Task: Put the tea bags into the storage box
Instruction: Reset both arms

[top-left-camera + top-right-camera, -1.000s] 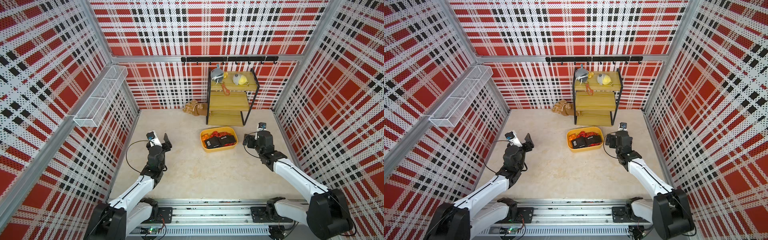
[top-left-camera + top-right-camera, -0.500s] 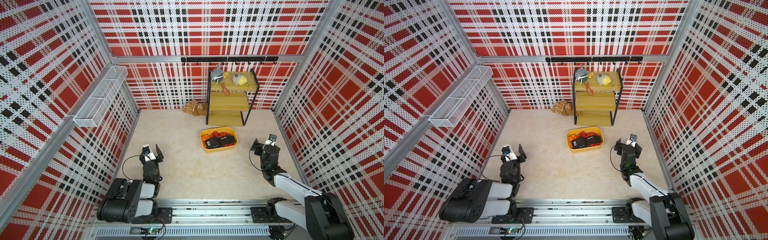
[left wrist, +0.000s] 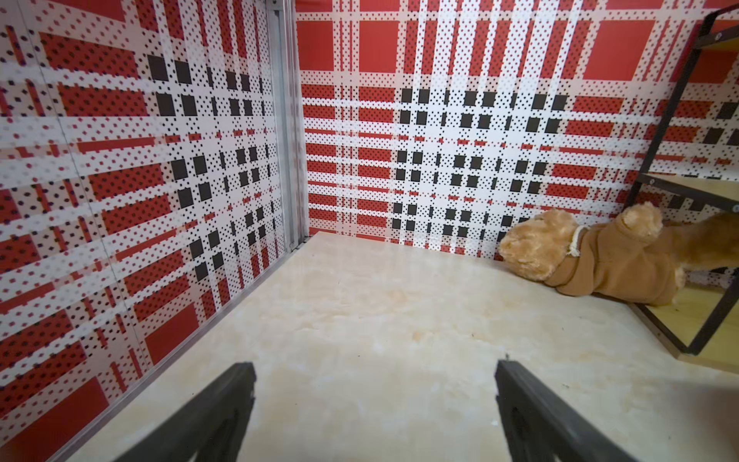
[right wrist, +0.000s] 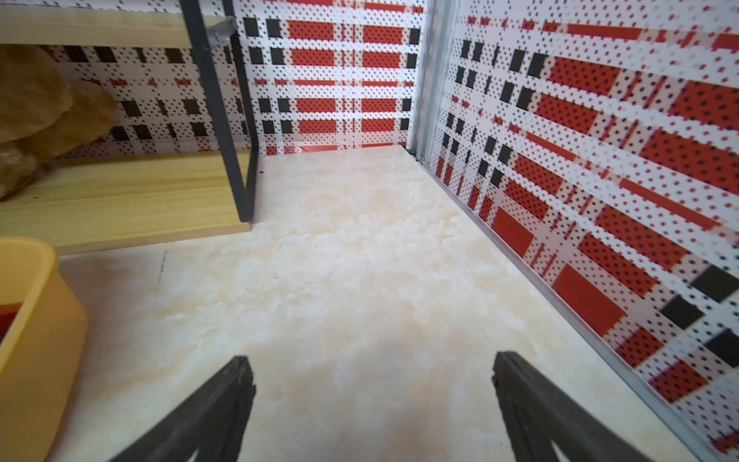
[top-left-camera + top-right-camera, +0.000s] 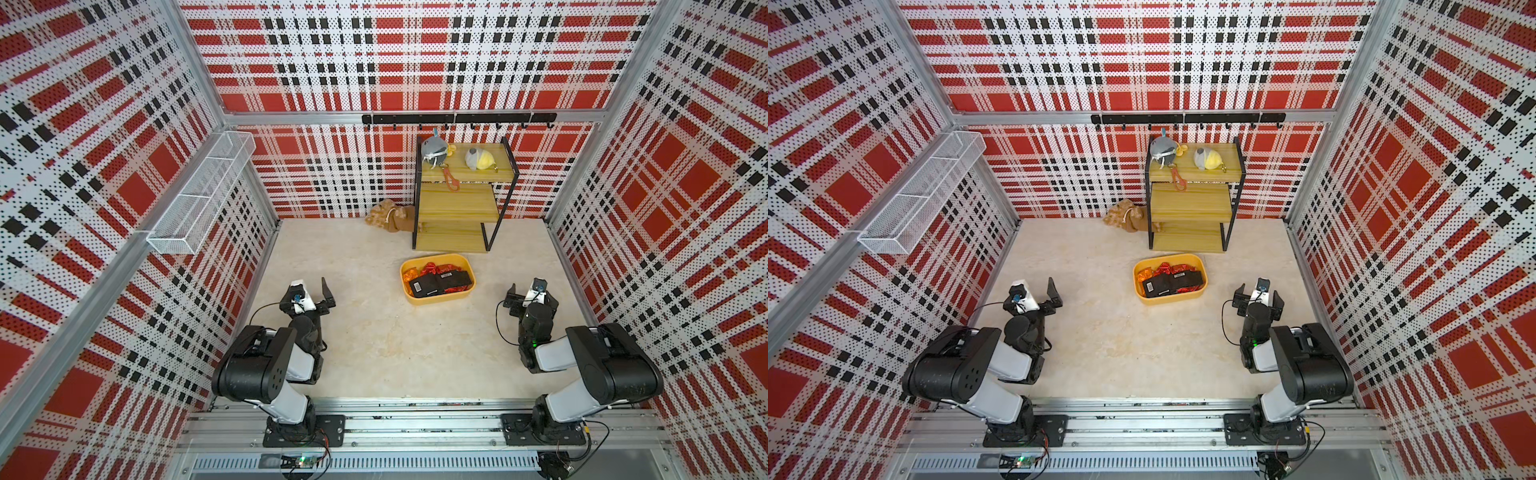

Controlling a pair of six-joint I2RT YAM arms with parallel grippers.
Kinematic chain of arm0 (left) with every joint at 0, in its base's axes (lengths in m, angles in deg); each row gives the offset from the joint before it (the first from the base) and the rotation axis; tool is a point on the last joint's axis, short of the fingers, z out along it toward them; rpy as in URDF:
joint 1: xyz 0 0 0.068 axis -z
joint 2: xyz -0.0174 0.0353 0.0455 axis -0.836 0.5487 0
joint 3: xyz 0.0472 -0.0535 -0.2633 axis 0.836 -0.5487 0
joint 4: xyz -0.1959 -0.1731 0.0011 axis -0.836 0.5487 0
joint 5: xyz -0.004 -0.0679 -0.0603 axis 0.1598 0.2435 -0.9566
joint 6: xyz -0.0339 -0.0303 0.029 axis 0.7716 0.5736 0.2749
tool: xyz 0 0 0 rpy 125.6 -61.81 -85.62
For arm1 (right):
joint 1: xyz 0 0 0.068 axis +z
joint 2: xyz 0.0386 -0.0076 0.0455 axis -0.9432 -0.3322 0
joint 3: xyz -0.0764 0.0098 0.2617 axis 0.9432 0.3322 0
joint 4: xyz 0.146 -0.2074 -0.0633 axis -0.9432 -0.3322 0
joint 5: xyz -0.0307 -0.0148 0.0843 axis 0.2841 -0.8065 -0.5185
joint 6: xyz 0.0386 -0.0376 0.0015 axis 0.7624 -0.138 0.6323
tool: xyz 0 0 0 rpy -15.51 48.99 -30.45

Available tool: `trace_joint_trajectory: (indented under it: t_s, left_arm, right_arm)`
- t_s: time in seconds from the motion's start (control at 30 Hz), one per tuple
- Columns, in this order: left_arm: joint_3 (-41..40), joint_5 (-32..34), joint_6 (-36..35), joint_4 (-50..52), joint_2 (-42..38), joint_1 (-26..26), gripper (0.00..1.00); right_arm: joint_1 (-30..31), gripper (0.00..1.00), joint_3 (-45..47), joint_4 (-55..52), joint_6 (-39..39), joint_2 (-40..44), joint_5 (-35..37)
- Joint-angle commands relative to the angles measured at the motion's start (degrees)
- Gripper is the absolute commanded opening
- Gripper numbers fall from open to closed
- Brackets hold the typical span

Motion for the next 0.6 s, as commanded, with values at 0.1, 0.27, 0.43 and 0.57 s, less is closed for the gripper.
trace_joint_trajectory:
  t_s: [0.1,0.27,0.43,0.57]
  left_arm:
    - [4.3,6.0,2.1,6.7,0.0,-0.2,0.99]
    - [4.6,7.1,2.3,7.4,0.0,0.0,0.99]
    - [4.8,6.8,2.3,7.6,0.0,-0.1,0.99]
    - [4.9,6.8,2.3,7.6,0.1,-0.1,0.99]
  right_arm:
    - [-0.3,1.00,-5.4,-4.5,-0.7,1.3,-3.2]
    - [-0.9,1.00,-5.6,-4.3,-0.7,0.9,-4.1]
    - [-0.9,1.00,-5.6,-4.1,-0.8,0.8,-4.1]
    - [-0.8,1.00,-5.5,-3.8,-0.7,0.8,-4.1]
